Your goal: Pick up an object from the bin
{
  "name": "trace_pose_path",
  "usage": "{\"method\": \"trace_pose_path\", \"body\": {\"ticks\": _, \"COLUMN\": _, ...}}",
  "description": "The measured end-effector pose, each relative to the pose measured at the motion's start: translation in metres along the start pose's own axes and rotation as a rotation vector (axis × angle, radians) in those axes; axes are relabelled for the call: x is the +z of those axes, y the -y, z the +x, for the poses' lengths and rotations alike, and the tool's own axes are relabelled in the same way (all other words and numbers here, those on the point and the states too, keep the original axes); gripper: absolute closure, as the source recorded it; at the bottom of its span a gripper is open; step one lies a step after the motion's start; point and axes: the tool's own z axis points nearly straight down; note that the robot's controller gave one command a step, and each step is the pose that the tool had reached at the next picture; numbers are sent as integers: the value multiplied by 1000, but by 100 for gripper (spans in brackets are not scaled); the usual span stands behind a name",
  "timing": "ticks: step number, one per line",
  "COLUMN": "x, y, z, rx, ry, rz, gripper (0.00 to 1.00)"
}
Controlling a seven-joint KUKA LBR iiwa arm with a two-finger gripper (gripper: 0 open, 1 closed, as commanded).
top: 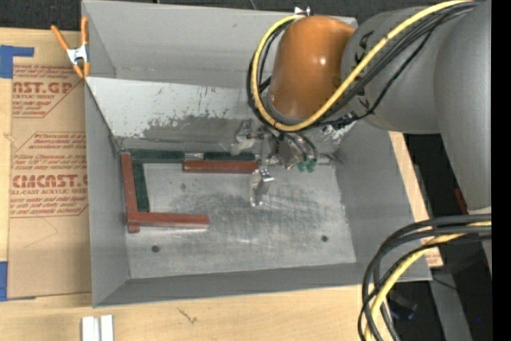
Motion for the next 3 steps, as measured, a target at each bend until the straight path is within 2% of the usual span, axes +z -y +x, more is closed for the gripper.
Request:
{"method": "trace_pose_path", "body": {"ticks": 1, "x": 58, "y": -36, "z": -10, "rx": 15, "ry": 13, "rz": 1, "gripper": 0}}
{"method": "trace_pose_path", "body": {"ticks": 2, "x": 68, "y": -42, "z": -18, "rx": 14, "ry": 32, "rz": 2, "gripper": 0}}
{"method": "trace_pose_path", "body": {"ticks": 3, "x": 70, "y": -69, "z": 17, "rx": -256, "ry": 8, "rz": 2, "gripper": 100}}
